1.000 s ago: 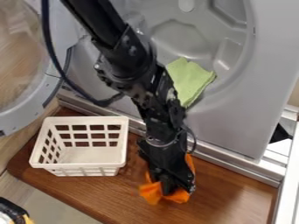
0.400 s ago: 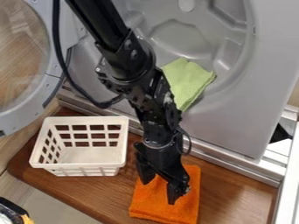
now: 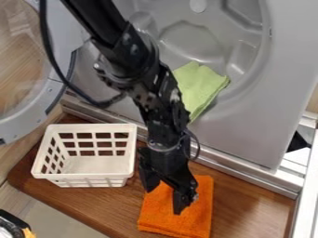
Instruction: Move the orange towel from the basket and place it to the left bottom side of the table
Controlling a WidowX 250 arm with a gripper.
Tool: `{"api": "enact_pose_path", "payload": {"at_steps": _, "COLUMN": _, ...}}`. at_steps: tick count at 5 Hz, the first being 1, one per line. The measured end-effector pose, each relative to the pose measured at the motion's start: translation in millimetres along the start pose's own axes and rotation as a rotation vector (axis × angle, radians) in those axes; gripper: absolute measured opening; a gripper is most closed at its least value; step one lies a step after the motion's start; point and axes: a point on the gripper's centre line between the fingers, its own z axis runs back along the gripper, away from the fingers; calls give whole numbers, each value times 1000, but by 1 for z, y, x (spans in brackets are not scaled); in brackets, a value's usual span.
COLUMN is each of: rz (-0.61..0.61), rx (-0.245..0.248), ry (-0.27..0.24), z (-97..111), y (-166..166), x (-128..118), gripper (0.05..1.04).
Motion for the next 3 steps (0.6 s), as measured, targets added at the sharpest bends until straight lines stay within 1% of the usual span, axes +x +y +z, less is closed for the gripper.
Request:
{"api": "enact_pose_path", "payload": {"at_steps": 1, "rz": 10, "rx": 14, "ry": -14, "z": 23, "y": 1, "x": 0, "gripper": 1001}}
{"api": "enact_pose_path", "payload": {"at_steps": 2, "rz": -2, "rx": 31, "ry": -48, "z": 40, "y": 1, "x": 1, "gripper": 1001}}
{"api": "enact_pose_path", "payload": {"at_steps": 3, "rz": 26, "rx": 49, "ry": -96, "z": 65, "y": 1, "x": -2, "gripper": 1001}}
